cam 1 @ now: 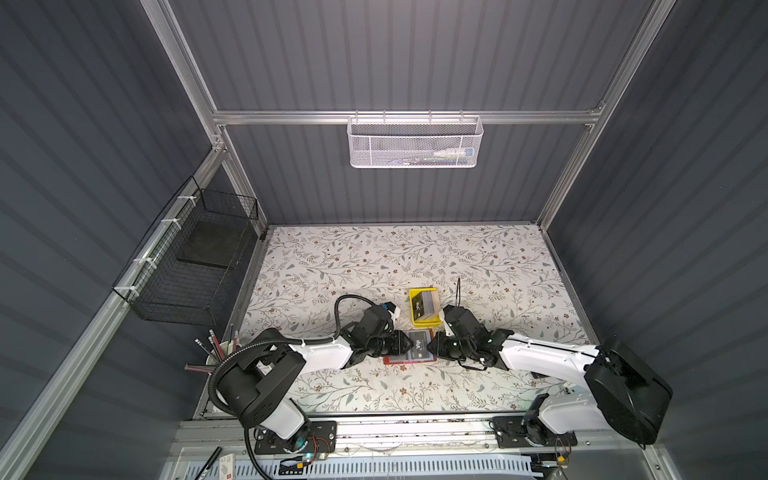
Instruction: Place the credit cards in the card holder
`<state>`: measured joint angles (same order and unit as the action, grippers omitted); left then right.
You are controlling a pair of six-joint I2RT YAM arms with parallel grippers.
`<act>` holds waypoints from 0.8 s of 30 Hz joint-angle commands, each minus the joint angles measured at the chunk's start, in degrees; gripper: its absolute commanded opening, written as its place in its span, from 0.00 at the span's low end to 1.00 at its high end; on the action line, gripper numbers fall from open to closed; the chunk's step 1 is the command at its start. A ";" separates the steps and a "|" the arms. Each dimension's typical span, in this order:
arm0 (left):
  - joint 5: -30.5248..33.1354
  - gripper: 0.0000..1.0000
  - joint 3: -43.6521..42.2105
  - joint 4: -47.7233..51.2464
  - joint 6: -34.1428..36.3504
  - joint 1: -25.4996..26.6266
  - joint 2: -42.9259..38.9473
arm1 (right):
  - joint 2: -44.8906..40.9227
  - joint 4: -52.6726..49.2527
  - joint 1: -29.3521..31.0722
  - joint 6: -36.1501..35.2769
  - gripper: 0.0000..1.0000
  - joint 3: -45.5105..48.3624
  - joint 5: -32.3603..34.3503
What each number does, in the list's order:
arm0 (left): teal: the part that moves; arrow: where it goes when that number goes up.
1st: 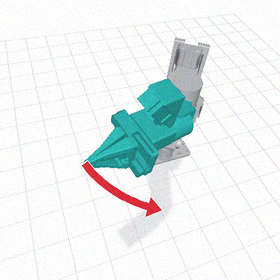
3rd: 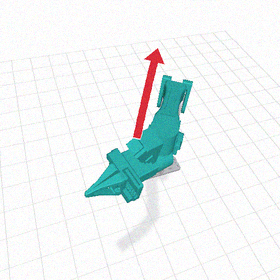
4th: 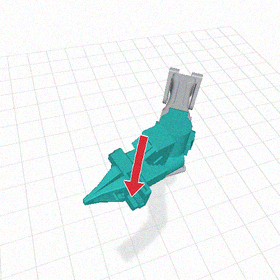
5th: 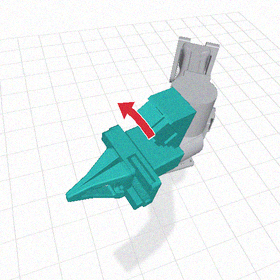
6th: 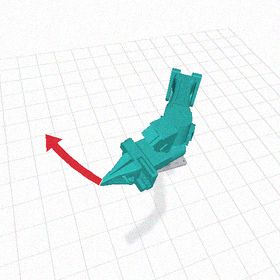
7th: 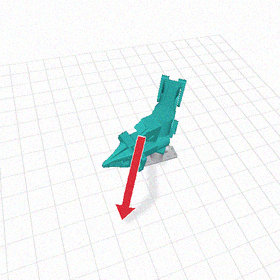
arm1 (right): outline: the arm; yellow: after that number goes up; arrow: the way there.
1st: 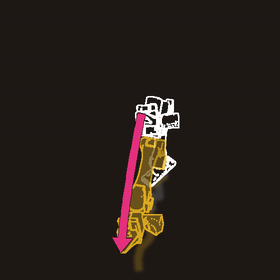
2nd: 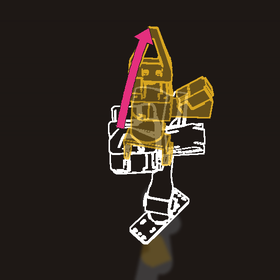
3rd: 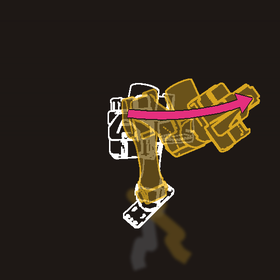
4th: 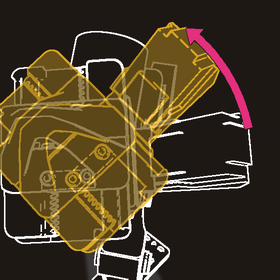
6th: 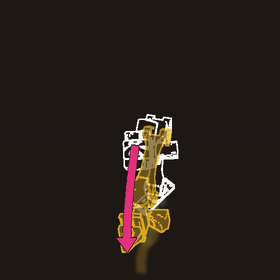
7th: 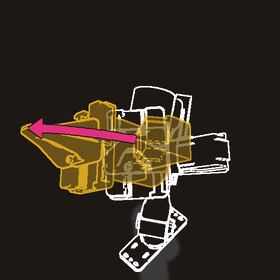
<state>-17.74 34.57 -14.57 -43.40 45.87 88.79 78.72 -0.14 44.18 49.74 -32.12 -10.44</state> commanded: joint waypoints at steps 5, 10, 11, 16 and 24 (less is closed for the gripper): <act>2.74 0.25 2.43 4.00 1.90 1.11 1.37 | 0.39 3.80 -0.90 1.96 0.18 2.22 -1.64; 2.58 0.24 3.44 4.20 2.26 1.38 2.72 | 0.63 5.11 -1.34 2.79 0.18 2.96 -1.82; 2.52 0.24 3.72 4.27 2.43 1.50 3.00 | 0.77 5.16 -1.38 2.84 0.18 3.11 -1.87; 2.78 0.22 4.59 4.41 2.43 2.02 4.15 | 0.84 5.54 -1.38 3.17 0.18 3.59 -1.82; 4.76 0.15 5.39 6.62 1.83 2.57 5.77 | 0.28 6.03 -1.41 3.46 0.18 4.64 -1.48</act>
<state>-14.46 38.70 -10.63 -42.37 48.07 93.56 78.98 5.50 42.89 52.62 -28.05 -12.08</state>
